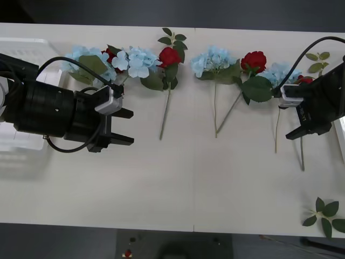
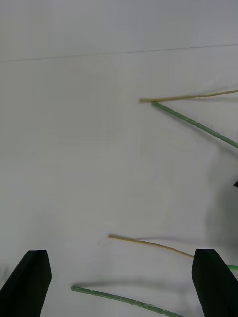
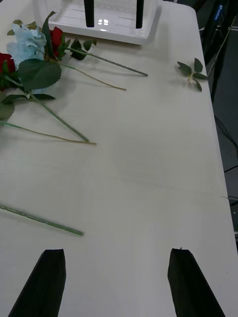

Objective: Put the red flowers into the right box and the blue flowers into the left box

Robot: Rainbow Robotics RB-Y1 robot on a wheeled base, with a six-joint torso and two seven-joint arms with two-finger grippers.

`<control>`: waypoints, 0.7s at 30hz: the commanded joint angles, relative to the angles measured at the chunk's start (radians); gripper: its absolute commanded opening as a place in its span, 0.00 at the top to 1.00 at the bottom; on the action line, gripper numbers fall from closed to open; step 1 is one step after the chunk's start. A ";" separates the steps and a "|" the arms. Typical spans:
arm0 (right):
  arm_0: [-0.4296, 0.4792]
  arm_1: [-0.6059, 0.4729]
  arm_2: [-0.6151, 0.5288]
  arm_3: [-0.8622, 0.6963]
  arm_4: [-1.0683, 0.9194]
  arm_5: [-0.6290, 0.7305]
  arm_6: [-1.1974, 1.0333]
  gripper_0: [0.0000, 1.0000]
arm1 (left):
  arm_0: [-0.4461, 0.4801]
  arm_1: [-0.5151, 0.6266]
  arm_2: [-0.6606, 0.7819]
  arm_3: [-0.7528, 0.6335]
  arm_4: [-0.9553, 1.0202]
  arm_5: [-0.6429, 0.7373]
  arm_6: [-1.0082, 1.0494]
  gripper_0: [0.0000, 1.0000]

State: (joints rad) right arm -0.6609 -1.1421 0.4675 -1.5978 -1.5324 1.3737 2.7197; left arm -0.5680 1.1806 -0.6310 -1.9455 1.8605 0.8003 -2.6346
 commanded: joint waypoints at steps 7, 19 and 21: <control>0.040 0.001 -0.003 -0.013 -0.009 -0.022 -0.014 0.17 | 0.053 -0.062 0.001 0.005 0.019 0.034 0.031 0.41; -0.108 -0.139 -0.020 0.047 -0.239 -0.058 -0.563 0.17 | 0.066 -0.156 0.309 0.007 -0.224 0.421 0.067 0.41; -0.178 -0.180 -0.004 0.067 -0.221 -0.001 -0.897 0.17 | 0.066 -0.225 0.447 0.011 -0.325 0.634 0.077 0.44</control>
State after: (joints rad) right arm -0.7495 -1.2575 0.4606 -1.5462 -1.7613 1.3314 2.0514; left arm -0.4912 1.0167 -0.2994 -1.9329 1.5937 1.3043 -2.6100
